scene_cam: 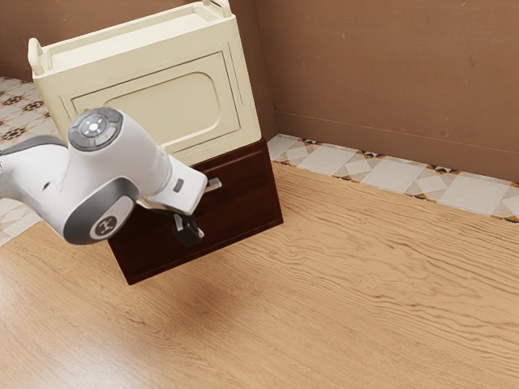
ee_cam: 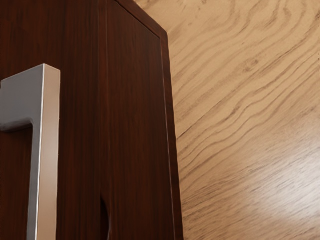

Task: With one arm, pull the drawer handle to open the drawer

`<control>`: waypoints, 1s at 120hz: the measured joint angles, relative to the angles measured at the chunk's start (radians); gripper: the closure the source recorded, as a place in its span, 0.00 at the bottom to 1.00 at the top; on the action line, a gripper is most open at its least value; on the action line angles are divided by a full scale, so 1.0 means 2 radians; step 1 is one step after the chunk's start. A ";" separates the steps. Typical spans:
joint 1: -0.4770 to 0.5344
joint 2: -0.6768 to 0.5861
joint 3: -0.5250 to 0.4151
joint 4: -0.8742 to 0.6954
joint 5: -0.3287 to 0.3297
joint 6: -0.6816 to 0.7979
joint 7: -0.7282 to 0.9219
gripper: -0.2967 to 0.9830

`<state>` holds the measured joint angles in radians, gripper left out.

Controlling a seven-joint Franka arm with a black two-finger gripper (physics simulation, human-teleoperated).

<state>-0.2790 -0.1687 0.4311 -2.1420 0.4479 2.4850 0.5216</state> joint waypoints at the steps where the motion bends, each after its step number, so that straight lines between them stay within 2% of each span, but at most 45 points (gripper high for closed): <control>1: 0.000 0.000 0.000 0.000 0.000 0.000 0.000 0.23; 60: -0.006 0.018 0.000 0.011 -0.023 0.015 -0.001 0.23; 120: -0.025 0.005 -0.002 -0.009 -0.028 0.015 -0.008 0.23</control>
<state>-0.3285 -0.1584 0.4269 -2.1599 0.3923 2.5151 0.5060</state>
